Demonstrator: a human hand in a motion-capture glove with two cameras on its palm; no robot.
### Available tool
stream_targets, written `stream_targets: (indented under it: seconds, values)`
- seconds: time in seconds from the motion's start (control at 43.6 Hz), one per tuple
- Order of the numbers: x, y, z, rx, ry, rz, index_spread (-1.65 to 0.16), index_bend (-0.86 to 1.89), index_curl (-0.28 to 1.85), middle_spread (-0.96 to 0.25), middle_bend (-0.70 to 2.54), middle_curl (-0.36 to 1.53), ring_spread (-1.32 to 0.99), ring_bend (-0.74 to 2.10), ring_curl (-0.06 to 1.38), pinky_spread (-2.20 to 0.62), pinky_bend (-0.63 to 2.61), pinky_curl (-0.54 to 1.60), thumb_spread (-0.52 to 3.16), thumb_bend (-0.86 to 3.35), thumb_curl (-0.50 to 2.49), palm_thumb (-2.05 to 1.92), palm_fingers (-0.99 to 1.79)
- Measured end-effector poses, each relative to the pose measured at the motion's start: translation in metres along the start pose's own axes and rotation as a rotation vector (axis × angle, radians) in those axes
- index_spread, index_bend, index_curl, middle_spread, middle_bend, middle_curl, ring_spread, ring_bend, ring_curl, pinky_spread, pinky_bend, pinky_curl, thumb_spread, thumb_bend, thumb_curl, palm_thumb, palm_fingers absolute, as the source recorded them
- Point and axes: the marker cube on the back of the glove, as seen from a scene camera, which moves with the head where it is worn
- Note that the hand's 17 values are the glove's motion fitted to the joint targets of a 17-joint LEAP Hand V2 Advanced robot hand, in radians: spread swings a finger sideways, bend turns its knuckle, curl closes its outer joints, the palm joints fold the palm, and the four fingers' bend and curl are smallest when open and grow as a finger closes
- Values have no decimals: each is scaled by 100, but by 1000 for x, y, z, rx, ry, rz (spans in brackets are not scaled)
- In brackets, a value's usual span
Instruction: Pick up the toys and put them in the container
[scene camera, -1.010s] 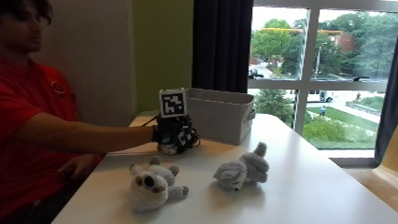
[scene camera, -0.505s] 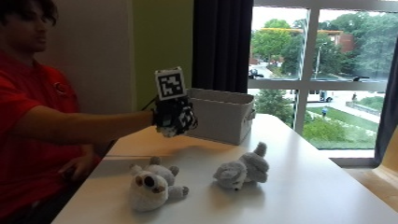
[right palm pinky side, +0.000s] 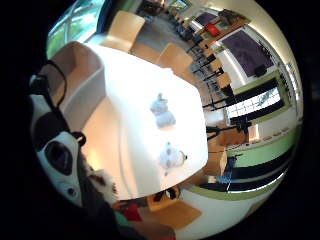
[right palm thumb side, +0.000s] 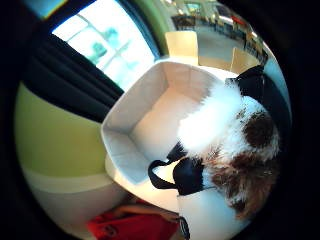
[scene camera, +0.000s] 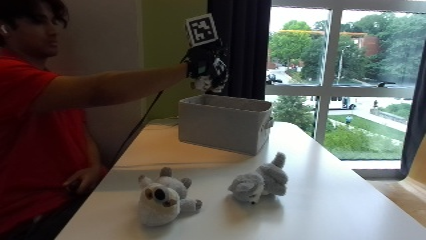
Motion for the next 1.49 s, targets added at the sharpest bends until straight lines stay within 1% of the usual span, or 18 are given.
stream_targets:
  seconds: [0.092,0.344,0.459,0.528,0.643,0.758,0.804,0.85,0.872,0.895,0.941,0.987,1.01,1.056,1.171,1.263,1.401,1.492]
  values:
    - [-21,-17,1,2,3,-36,-35,35,51,-35,97,65,-36,127,47,-47,80,35,68,-2,83,45,119]
    - [-89,-50,29,-17,-2,-80,-36,30,55,-34,94,66,-36,128,46,-47,79,36,68,-2,85,44,118]
    - [-114,-60,35,-21,-13,-55,-37,28,56,-35,93,66,-37,126,46,-47,80,36,68,-2,85,43,117]
    - [-125,-62,38,-33,-31,-60,-37,25,57,-35,90,66,-37,125,45,-47,82,36,69,-2,85,42,115]
    - [-133,-57,43,-88,-31,-118,-38,17,56,-36,82,64,-37,124,44,-47,85,37,72,-2,85,41,109]
    - [-140,-53,46,-126,-16,-90,-39,11,53,-38,75,62,-38,124,44,-46,86,38,78,-3,83,38,105]
    - [-142,-52,46,-151,-40,-89,-40,8,51,-38,70,61,-38,124,43,-44,89,39,82,-3,82,35,100]
    - [-142,-49,45,-182,-62,-93,-40,4,49,-38,60,57,-38,124,43,-42,96,41,92,-6,78,26,84]
    - [-140,-48,44,-196,-66,-96,-41,6,48,-36,49,54,-37,121,42,-40,101,43,95,-10,75,17,68]
    - [-138,-46,43,-209,-65,-101,-40,7,49,-35,46,54,-37,120,43,-39,105,45,98,-10,72,13,60]
    - [-131,-40,41,-223,-57,-113,-40,7,48,-32,41,53,-32,106,40,-31,108,47,101,-10,67,4,23]
    - [-122,-33,37,-215,-48,-128,-40,12,48,-28,39,52,-28,98,39,-24,110,48,103,-11,63,-4,9]
    - [-116,-29,35,-203,-44,-136,-40,11,46,-28,39,51,-27,97,38,-23,111,48,105,-9,61,-4,11]
    - [-100,-20,31,-167,-29,-142,-40,15,44,-26,41,50,-24,86,32,-17,106,44,105,-10,57,-10,4]
    - [-52,6,30,-119,5,-88,-41,21,43,-22,41,48,-20,73,25,-8,100,40,106,-9,50,-11,0]
    - [-3,27,39,-129,-12,-28,-41,25,44,-20,39,47,-16,65,22,-3,93,37,107,-9,45,-12,-3]
    - [71,61,61,-163,4,140,-41,29,45,-17,35,45,-14,57,20,1,87,34,106,-9,38,-12,-3]
    - [114,86,74,-204,33,126,-41,30,45,-15,31,43,-12,52,19,3,85,33,105,-10,35,-12,-4]
